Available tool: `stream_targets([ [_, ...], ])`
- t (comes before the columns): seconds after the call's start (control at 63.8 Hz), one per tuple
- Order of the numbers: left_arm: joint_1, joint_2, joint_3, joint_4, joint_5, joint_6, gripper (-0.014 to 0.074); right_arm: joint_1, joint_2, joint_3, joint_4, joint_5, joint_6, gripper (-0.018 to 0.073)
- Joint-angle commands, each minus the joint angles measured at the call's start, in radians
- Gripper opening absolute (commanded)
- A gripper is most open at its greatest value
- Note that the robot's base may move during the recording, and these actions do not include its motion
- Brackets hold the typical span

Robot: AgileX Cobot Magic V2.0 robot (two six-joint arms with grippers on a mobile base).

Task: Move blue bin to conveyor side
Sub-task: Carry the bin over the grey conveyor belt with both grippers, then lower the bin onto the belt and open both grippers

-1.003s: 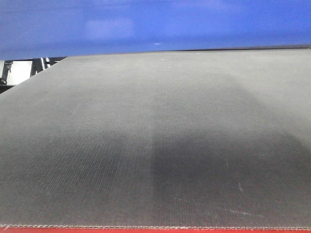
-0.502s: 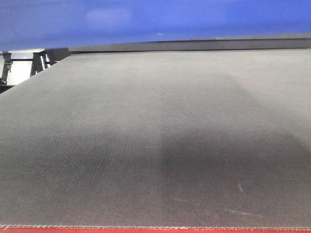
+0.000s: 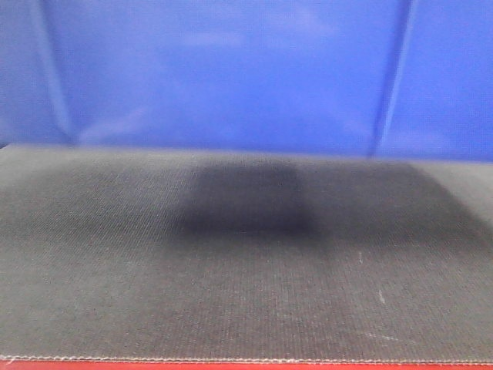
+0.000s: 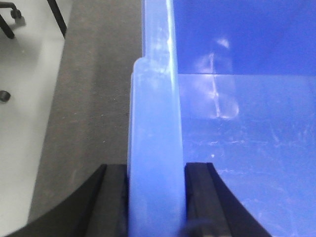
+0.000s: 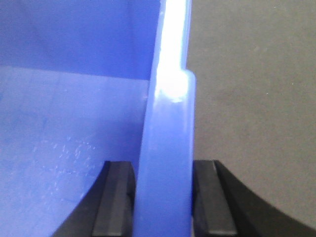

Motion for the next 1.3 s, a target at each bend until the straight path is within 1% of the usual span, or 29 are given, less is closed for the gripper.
stream_targets([
  [0.0, -0.012, 0.024, 0.013, -0.059, -0.196, 0.000, -0.0018, 0.013, 0.030, -0.016, 0.042, -0.156, -0.017, -0.0088],
  [0.11, -0.010, 0.059, 0.027, -0.059, -0.272, 0.000, -0.0018, 0.013, 0.088, -0.016, 0.042, -0.230, -0.017, -0.0088],
  [0.204, -0.009, 0.089, 0.027, -0.059, -0.297, 0.000, -0.0018, 0.013, 0.126, -0.016, 0.042, -0.287, -0.017, -0.0088],
  [0.313, -0.002, 0.129, 0.027, -0.059, -0.299, -0.002, -0.0018, 0.013, 0.153, -0.016, 0.042, -0.307, -0.017, -0.0088],
  [0.423, 0.009, 0.158, 0.027, -0.059, -0.299, -0.026, -0.0018, 0.013, 0.176, -0.016, 0.042, -0.335, -0.017, -0.0088],
  [0.486, 0.010, 0.168, 0.027, -0.059, -0.300, -0.026, -0.0018, 0.013, 0.186, -0.016, 0.042, -0.352, -0.017, -0.0088],
  [0.596, 0.010, 0.175, 0.027, -0.047, -0.300, -0.026, -0.0018, 0.013, 0.204, -0.016, 0.042, -0.362, -0.017, -0.0088],
  [0.862, 0.010, 0.179, 0.027, -0.047, -0.288, -0.026, -0.0018, 0.013, 0.220, -0.016, 0.042, -0.371, -0.017, -0.0086],
  [0.893, 0.010, 0.179, 0.027, -0.047, -0.288, -0.026, -0.0015, 0.013, 0.220, -0.016, 0.042, -0.371, -0.017, -0.0067],
  [0.909, 0.010, 0.179, 0.027, -0.047, -0.288, -0.026, -0.0008, 0.013, 0.220, -0.016, 0.042, -0.371, -0.017, -0.0040],
  [0.925, 0.010, 0.179, 0.027, -0.047, -0.288, -0.026, 0.0005, 0.013, 0.220, -0.016, 0.042, -0.371, -0.017, -0.0016],
  [0.956, 0.010, 0.179, 0.027, -0.047, -0.288, -0.026, 0.0032, 0.013, 0.220, -0.016, 0.042, -0.369, -0.017, 0.0059],
  [1.003, 0.010, 0.179, 0.027, -0.047, -0.288, -0.026, 0.0095, 0.013, 0.220, -0.016, 0.042, -0.361, -0.017, 0.0150],
  [1.05, 0.010, 0.179, 0.027, -0.047, -0.288, -0.026, 0.0212, 0.013, 0.220, -0.016, 0.042, -0.355, -0.017, 0.0298],
  [1.097, 0.010, 0.179, 0.027, -0.047, -0.288, -0.026, 0.0324, 0.013, 0.220, -0.016, 0.042, -0.352, -0.017, 0.0400],
  [1.191, 0.010, 0.179, 0.027, -0.045, -0.288, -0.026, 0.0491, 0.013, 0.220, -0.018, 0.042, -0.354, -0.017, 0.0505],
  [1.285, 0.010, 0.179, 0.027, -0.035, -0.295, -0.026, 0.0573, 0.013, 0.220, -0.037, 0.042, -0.352, -0.017, 0.0531],
])
